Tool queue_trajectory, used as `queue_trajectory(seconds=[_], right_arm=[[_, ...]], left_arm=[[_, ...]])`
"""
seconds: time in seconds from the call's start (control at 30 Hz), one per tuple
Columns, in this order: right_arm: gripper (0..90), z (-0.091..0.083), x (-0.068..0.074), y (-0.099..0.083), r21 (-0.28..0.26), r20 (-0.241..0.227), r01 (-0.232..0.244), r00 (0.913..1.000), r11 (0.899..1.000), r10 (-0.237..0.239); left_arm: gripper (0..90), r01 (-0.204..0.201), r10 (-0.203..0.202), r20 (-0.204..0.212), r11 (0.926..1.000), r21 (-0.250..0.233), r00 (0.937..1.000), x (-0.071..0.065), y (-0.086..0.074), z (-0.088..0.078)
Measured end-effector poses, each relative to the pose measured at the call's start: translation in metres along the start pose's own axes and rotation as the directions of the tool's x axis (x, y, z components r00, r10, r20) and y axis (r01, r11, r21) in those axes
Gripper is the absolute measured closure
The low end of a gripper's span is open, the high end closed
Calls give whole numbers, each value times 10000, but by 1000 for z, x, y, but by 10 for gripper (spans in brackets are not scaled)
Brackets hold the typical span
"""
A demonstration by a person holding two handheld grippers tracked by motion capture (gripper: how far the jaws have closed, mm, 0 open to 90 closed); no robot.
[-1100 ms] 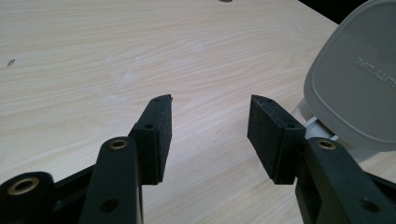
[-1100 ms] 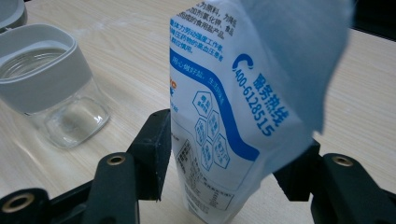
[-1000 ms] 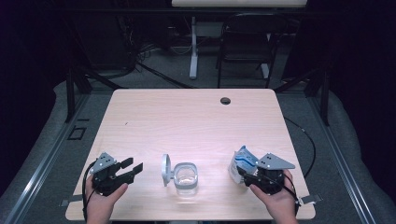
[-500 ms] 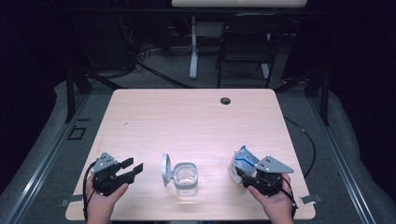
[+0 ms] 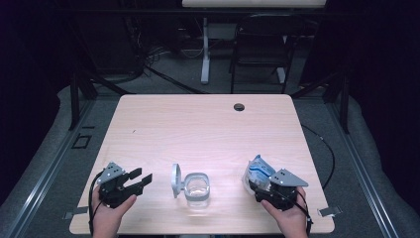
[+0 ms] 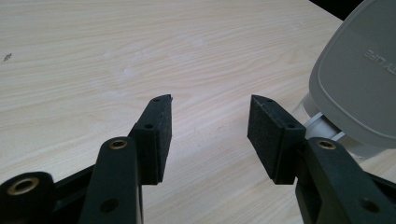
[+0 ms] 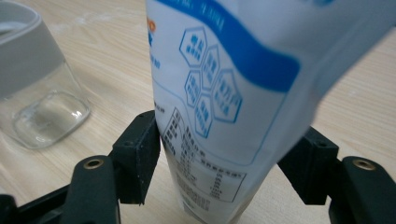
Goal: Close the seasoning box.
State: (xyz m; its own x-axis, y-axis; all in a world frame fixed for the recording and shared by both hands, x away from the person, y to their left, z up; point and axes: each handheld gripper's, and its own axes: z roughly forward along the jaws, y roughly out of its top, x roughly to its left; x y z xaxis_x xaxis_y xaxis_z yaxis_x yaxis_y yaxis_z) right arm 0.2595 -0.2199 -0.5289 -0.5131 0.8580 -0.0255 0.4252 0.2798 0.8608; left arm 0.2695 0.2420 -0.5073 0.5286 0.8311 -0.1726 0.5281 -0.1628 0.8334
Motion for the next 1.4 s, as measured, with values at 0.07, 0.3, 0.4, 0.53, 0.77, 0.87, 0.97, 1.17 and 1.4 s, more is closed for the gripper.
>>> queue_trajectory(seconds=[0.07, 0.3, 0.4, 0.53, 0.77, 0.87, 0.97, 1.17, 1.4], right_arm=[[343, 2, 1, -2, 82, 30, 63, 10000, 9999, -63], [342, 6, 1, -9, -14, 49, 31, 10000, 10000, -31], [341, 8, 1, -11, -68, 127, 67, 9999, 10000, -66], [343, 9, 2, -14, -76, 166, 61, 9998, 10000, -59], [349, 13, 4, -20, 57, 296, 177, 9994, 9998, -178], [352, 16, 4, -24, 51, 299, 162, 9994, 9999, -163], [353, 18, 5, -26, 105, 346, 158, 9993, 9998, -161], [354, 21, 6, -29, 171, 442, 250, 9987, 9995, -257], [354, 25, 7, -32, 255, 538, 329, 9980, 9991, -342]], left_arm=[[505, 5, -5, -1, 10000, -8, 10000, 0, 0, 0], [505, -14, 14, -3, 10000, 6, 10000, 0, 0, 1], [505, -26, 26, -6, 10000, 24, 10000, 0, 0, 1], [505, 11, -11, -6, 10000, 28, 10000, 0, -1, 1], [504, 4, -4, 1, 10000, 21, 10000, 1, -1, 1], [504, 41, -41, -17, 10000, 39, 10000, 1, -1, 1], [504, 6, -6, -15, 10000, 53, 10000, 2, -1, 1], [504, 42, -42, 0, 10000, 53, 10000, 2, -1, 1], [504, 43, -43, 3, 10000, 68, 10000, 2, -1, 1]])
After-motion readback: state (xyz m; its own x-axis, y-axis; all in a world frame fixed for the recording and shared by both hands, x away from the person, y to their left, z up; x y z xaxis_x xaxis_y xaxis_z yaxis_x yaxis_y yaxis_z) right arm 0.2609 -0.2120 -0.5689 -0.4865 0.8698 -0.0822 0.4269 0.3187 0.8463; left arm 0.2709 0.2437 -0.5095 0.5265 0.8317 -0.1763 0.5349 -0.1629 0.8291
